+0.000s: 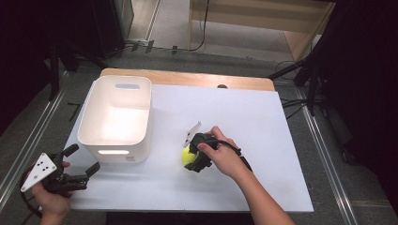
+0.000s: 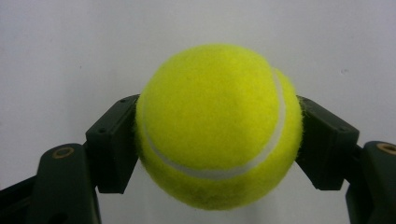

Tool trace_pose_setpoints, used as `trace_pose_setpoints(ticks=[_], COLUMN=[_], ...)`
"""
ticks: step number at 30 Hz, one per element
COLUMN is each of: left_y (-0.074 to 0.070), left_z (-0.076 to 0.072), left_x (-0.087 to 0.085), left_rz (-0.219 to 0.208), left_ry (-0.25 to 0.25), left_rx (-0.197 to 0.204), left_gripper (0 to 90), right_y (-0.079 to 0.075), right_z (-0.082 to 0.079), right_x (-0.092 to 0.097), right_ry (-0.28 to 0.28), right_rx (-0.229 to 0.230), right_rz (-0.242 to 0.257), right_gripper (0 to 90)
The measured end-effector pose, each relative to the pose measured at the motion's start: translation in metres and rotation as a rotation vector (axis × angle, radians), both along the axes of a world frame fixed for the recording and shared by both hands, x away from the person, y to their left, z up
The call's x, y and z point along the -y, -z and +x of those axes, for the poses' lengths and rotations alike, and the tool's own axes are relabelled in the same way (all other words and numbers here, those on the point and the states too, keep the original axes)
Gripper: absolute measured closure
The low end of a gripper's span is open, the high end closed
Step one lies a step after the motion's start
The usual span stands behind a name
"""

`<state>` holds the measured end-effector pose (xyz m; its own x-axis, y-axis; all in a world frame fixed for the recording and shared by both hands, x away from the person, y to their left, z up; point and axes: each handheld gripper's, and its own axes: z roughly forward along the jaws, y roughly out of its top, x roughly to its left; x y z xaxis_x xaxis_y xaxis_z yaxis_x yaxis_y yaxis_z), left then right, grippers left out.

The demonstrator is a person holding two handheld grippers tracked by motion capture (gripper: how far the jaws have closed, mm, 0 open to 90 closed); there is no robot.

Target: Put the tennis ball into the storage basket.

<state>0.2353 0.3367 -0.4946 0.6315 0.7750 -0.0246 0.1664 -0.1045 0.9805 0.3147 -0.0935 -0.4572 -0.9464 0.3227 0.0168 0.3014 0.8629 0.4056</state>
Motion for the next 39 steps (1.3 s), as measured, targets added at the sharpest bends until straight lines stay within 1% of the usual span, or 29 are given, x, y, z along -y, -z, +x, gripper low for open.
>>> trace_pose_setpoints(ticks=[1, 3, 4, 5, 6, 7, 8, 10, 11, 12, 17, 20, 21, 22, 23, 25, 26, 30, 31, 34, 38, 39], left_y=[0.000, 0.000, 0.000, 0.000, 0.000, 0.000, 0.000, 0.000, 0.000, 0.000, 0.000, 0.000, 0.000, 0.000, 0.000, 0.000, 0.000, 0.000, 0.000, -0.001, 0.000, 0.000], left_z=[0.000, 0.000, 0.000, 0.000, 0.000, 0.000, 0.000, 0.000, 0.000, 0.000, 0.000, -0.001, -0.001, -0.001, -0.001, -0.001, -0.001, -0.001, -0.001, -0.001, -0.001, -0.001], left_x=[0.000, 0.000, 0.000, 0.000, 0.000, 0.000, 0.000, 0.000, 0.000, 0.000, 0.000, 0.000, 0.000, 0.000, 0.000, 0.000, 0.001, 0.000, 0.000, 0.000, 0.000, -0.001], left_rz=[-0.001, -0.001, -0.001, -0.001, -0.003, -0.005, -0.007, -0.010, -0.010, -0.010, -0.005, -0.003, -0.003, -0.005, -0.006, -0.006, -0.006, -0.006, -0.008, -0.008, -0.011, -0.011], left_ry=[-0.001, 0.000, -0.001, -0.001, -0.001, 0.000, -0.001, 0.001, 0.002, 0.002, 0.005, 0.006, 0.007, 0.007, 0.006, 0.008, 0.008, 0.010, 0.010, 0.012, 0.013, 0.013], left_rx=[0.000, 0.000, 0.000, 0.000, 0.000, 0.000, 0.000, 0.001, 0.001, 0.002, 0.003, 0.003, 0.004, 0.004, 0.005, 0.005, 0.005, 0.005, 0.004, 0.004, 0.005, 0.005], left_gripper=[0.0, 0.0, 0.0, 0.0, 0.0, 0.0, 0.0, 0.0, 0.0, 0.0, 0.0, 0.0, 0.0, 0.0, 0.0, 0.0, 0.0, 0.0, 0.0, 0.0, 0.0, 0.0], right_y=[-0.001, -0.003, -0.005, -0.007, -0.007, -0.010, -0.011, -0.014, -0.016, -0.017, -0.024, -0.027, -0.029, -0.031, -0.032, -0.037, -0.038, -0.045, -0.046, -0.052, -0.061, -0.064], right_z=[0.001, 0.000, 0.000, 0.001, 0.002, 0.002, 0.003, 0.004, 0.004, 0.005, 0.009, 0.011, 0.012, 0.012, 0.013, 0.014, 0.015, 0.019, 0.020, 0.023, 0.026, 0.027], right_x=[-0.001, -0.003, -0.004, -0.004, -0.005, -0.006, -0.007, -0.008, -0.009, -0.010, -0.011, -0.013, -0.013, -0.014, -0.015, -0.017, -0.018, -0.022, -0.023, -0.025, -0.029, -0.030], right_ry=[-0.011, 0.002, 0.002, -0.008, -0.016, -0.014, -0.018, -0.018, -0.011, -0.019, -0.013, -0.020, -0.022, -0.018, -0.019, -0.027, -0.030, -0.042, -0.044, -0.039, -0.046, -0.050], right_rx=[0.000, -0.001, -0.003, 0.002, 0.003, 0.001, 0.009, 0.005, 0.004, 0.006, 0.003, 0.004, 0.011, 0.003, 0.005, 0.009, 0.006, 0.011, 0.012, 0.009, 0.022, 0.024], right_rz=[0.005, -0.001, 0.004, -0.005, 0.004, 0.001, 0.008, 0.006, 0.008, 0.011, 0.018, 0.020, 0.022, 0.027, 0.035, 0.027, 0.034, 0.032, 0.040, 0.044, 0.048, 0.041], right_gripper=[23.2, 23.2, 23.2, 23.2, 23.2, 23.2, 23.2, 23.2, 23.2, 23.2, 23.2, 23.2, 23.2, 23.2, 23.2, 23.2, 23.2, 23.2, 23.3, 23.3, 23.3, 23.3])
